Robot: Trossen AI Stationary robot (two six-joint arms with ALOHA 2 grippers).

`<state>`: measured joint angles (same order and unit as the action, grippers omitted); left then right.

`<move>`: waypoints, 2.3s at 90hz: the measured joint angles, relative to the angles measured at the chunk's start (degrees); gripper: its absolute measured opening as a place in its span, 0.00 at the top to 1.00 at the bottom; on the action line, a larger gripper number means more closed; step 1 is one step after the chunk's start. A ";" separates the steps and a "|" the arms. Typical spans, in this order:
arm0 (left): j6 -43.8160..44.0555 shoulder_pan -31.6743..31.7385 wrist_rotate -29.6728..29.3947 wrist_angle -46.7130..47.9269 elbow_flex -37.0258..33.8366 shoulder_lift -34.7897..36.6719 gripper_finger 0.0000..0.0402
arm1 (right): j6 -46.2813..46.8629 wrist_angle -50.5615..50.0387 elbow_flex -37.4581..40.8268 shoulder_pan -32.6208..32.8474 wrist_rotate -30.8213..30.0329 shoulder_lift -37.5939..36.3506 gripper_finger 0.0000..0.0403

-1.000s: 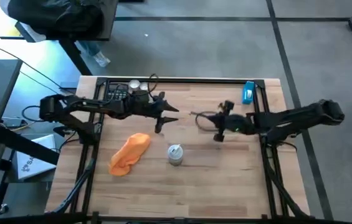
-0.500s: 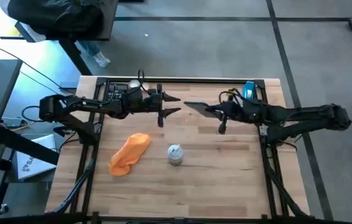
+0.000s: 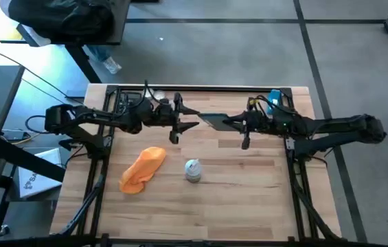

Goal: Apply microfiber cloth
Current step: Spray the back of the blue tablet using the white spray bottle

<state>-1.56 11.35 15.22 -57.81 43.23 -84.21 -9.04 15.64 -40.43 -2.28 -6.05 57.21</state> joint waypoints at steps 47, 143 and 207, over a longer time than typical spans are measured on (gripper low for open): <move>2.12 -0.65 -0.48 -2.16 2.03 -0.80 0.65 | -0.41 9.50 0.01 0.00 2.21 5.11 0.99; 1.81 -1.34 -3.98 2.10 1.98 -4.87 0.97 | 8.06 -4.19 -9.44 -0.74 1.71 10.40 0.75; 1.88 -1.33 -3.80 0.98 1.98 -5.11 0.97 | 8.63 -11.92 -13.24 -0.74 1.75 12.21 0.75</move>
<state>0.32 10.02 11.43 -56.83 45.21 -89.32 -0.40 3.72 -53.67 -3.03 -4.29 69.43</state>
